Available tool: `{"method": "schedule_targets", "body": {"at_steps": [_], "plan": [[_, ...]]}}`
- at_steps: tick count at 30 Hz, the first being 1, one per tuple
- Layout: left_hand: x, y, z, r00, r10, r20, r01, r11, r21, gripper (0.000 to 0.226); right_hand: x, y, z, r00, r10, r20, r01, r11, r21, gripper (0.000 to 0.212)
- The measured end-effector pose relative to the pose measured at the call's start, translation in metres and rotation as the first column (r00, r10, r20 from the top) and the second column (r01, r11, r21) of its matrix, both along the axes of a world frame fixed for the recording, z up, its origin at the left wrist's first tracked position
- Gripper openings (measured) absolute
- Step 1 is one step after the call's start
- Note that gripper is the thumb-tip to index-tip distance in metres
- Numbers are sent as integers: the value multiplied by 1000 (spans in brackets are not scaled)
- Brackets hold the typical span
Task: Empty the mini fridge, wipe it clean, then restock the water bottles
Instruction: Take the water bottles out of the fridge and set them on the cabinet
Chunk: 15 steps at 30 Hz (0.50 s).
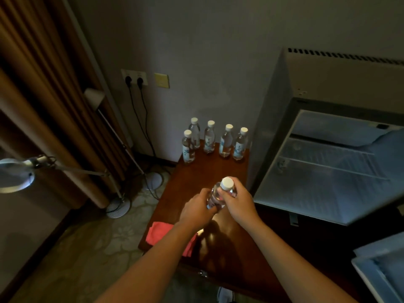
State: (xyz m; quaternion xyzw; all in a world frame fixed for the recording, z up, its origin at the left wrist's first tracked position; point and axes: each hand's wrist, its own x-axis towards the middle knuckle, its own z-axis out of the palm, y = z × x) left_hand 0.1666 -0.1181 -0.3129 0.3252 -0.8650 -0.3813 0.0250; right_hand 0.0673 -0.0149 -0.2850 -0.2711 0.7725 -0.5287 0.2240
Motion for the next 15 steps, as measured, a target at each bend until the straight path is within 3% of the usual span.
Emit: {"method": "schedule_targets", "body": {"at_steps": [6,15], "plan": [[10,-18,-9,997,73,4,-73,996,49,47,5,-30,-8,998,55,17,-55,998,39,23],[-19,-49,-23,992,46,114,-55,995,79,43,-20,-60,-32,988,125,94,-136,982,127,25]]}}
